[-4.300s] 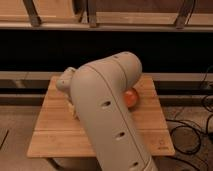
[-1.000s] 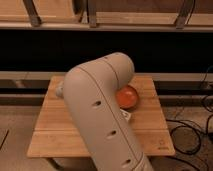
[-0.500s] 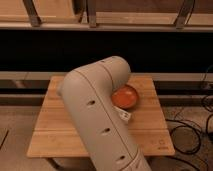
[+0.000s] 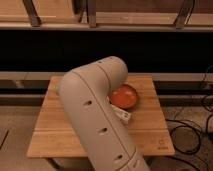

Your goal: Place the white sponge in the ceramic bowl

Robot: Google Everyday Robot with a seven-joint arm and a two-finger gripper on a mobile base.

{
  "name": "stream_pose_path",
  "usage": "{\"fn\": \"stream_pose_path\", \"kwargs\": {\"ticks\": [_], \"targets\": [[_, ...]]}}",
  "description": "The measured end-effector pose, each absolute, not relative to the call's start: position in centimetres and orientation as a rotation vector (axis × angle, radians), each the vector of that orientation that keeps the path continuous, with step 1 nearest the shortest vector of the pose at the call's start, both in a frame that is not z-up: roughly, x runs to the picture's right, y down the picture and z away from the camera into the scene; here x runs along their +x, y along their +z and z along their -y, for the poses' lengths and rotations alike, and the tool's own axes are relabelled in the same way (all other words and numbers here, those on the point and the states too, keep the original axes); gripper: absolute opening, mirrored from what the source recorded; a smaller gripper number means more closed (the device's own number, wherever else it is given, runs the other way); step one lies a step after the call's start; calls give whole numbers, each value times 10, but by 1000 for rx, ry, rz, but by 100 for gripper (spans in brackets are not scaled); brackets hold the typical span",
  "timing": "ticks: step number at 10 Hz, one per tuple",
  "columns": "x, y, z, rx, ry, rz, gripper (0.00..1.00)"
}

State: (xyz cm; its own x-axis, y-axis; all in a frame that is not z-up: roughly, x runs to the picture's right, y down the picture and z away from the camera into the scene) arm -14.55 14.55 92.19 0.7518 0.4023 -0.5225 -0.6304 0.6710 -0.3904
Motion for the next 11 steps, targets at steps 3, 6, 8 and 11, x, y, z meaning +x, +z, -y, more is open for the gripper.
{"fn": "stream_pose_path", "kwargs": {"ticks": [3, 6, 8, 11], "targets": [[-150, 917, -141, -576, 588, -407, 0], [-159, 912, -130, -548, 569, -383, 0], [-164, 904, -117, -515, 558, -371, 0], [-154, 882, -81, -420, 575, -368, 0]]}}
